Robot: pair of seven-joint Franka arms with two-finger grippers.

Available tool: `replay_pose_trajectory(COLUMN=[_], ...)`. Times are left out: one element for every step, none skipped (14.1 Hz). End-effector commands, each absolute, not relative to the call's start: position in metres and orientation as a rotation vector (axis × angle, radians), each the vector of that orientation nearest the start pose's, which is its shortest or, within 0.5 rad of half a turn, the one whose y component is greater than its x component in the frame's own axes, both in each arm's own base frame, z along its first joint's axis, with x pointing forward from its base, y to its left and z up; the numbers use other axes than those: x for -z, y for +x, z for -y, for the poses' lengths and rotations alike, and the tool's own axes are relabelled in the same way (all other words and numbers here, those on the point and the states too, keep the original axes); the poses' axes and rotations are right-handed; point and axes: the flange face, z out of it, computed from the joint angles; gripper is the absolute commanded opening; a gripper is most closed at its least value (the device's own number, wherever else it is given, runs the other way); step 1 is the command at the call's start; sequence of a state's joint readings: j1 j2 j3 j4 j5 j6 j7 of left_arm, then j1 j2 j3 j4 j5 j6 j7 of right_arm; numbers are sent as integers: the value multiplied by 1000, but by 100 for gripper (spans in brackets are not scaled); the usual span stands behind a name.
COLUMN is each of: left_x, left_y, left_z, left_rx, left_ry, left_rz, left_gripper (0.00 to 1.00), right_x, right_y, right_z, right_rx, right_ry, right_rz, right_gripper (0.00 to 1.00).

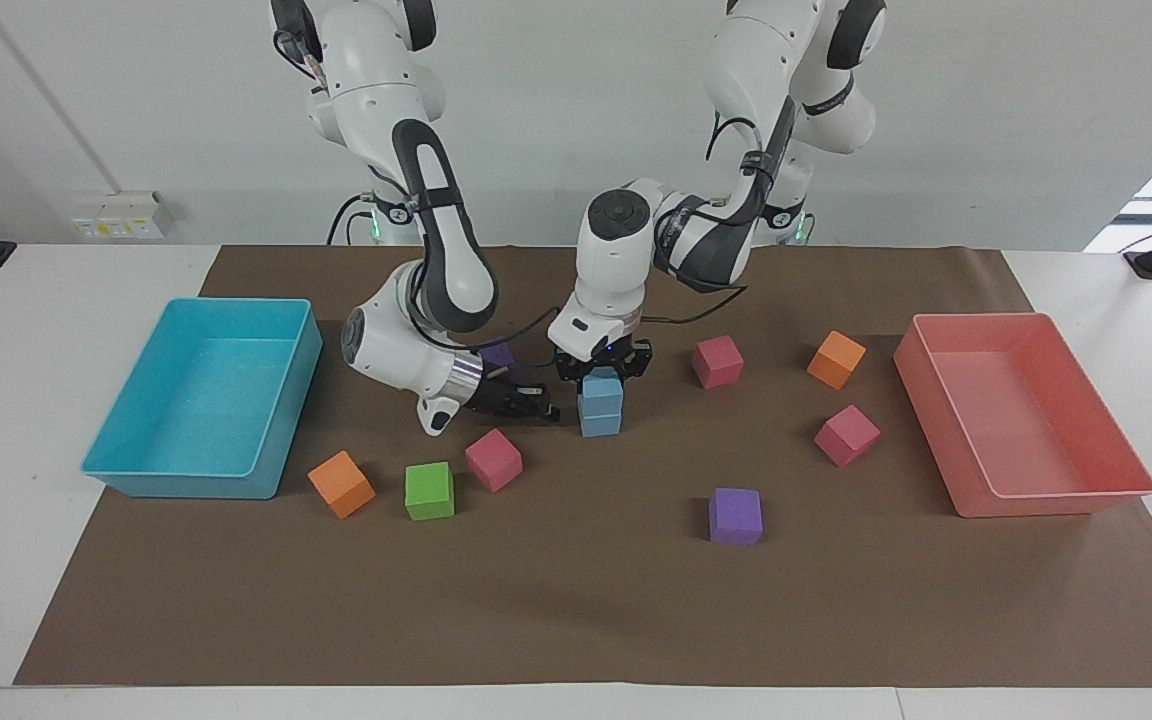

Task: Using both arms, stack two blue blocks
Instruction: 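Lower the cube onto the center blue cube and open the left gripper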

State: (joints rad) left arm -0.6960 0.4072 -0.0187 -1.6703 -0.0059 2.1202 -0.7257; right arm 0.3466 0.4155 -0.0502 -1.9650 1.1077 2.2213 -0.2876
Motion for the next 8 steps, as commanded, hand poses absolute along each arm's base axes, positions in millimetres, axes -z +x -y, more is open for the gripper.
replay_pose_trajectory(left_x=[-371,-372,-372,-376,-379,-393,-405,-421], left_y=[503,504,504,506,507,506,506,508], left_z=[435,434,434,432,429,427,422,410], left_rx=[14,16,20,24,26,44,45,36], left_ry=[-3177,-3178,-3180,-3182,-3183,-3193,-3193,-3188], left_rz=[53,55,56,60,65,62,62,77], left_gripper=[100,100,100,100,100,100,100,100], right_x=[-258,-259,-258,-258,-259,-258,-258,-259], right_y=[576,576,576,576,576,576,576,576], right_z=[-206,-206,-206,-206,-206,-206,-206,-206], right_rx=[-149,-147,-150,-147,-148,-149,-150,-148], right_ry=[-2319,-2319,-2319,-2321,-2318,-2320,-2319,-2320], right_rz=[-245,-244,-247,-245,-246,-244,-247,-245], right_gripper=[0,0,0,0,0,0,0,0])
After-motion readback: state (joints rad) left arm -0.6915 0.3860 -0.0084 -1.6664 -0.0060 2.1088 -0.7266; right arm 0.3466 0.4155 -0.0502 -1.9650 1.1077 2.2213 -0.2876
